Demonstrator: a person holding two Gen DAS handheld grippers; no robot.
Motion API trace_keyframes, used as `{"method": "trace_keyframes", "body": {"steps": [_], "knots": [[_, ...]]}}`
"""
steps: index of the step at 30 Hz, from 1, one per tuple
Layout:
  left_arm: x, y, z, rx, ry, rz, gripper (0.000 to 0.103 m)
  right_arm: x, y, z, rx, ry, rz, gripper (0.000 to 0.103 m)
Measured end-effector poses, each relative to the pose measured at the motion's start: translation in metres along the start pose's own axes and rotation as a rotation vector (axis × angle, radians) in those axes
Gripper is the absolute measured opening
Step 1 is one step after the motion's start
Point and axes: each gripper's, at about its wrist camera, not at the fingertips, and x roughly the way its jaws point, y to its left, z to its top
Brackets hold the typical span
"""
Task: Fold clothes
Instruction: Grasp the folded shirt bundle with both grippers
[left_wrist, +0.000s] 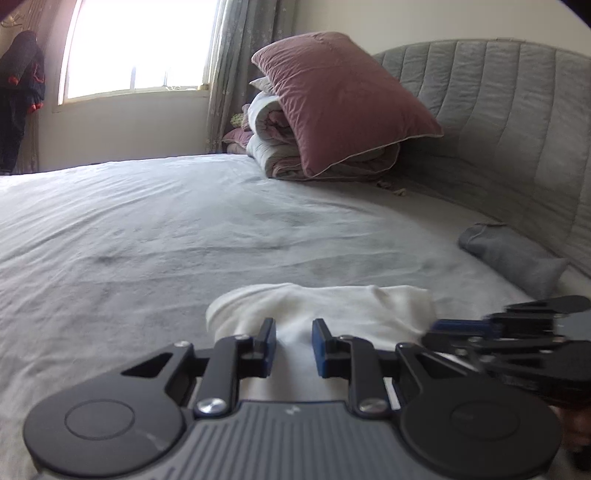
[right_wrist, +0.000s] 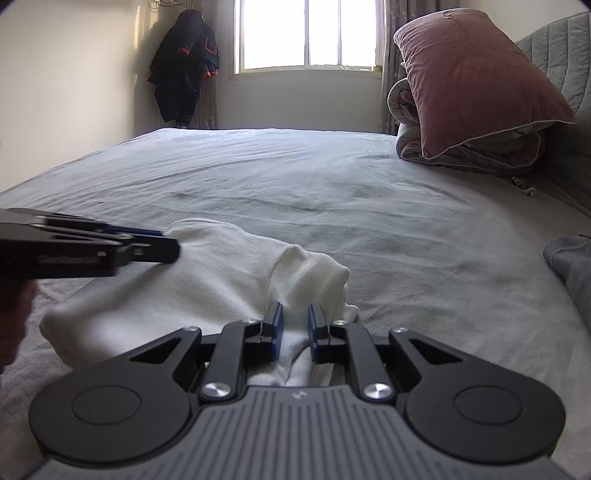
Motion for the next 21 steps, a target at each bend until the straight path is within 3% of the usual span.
{"method": "trace_keyframes", "body": {"steps": [8,10,12,16,18,20,21], "knots": [[0.049,0.022,0.015,-0.039,0.074,0.095,0.028,0.0,-0.004,0.0,0.016,-0.007,0.022,0.014],[0.045,0.026,0.019,-0.056,0.075,0.117,0.03,0.001,-0.005,0.002,0.02,-0.002,0.027,0.014],[0.036,0.03,0.019,-0.078,0.078,0.122,0.04,0.001,-0.006,0.004,0.025,0.005,0.032,0.015],[0.018,0.036,0.016,-0.114,0.104,0.14,0.049,-0.002,-0.009,0.009,0.069,0.017,0.059,0.018],[0.008,0.041,0.016,-0.157,0.119,0.137,0.06,-0.005,-0.012,0.012,0.111,0.024,0.091,0.028],[-0.001,0.046,0.016,-0.213,0.136,0.121,0.062,-0.008,-0.015,0.015,0.155,0.029,0.119,0.057],[-0.005,0.048,0.015,-0.243,0.143,0.11,0.063,-0.011,-0.016,0.017,0.177,0.029,0.13,0.064]]}}
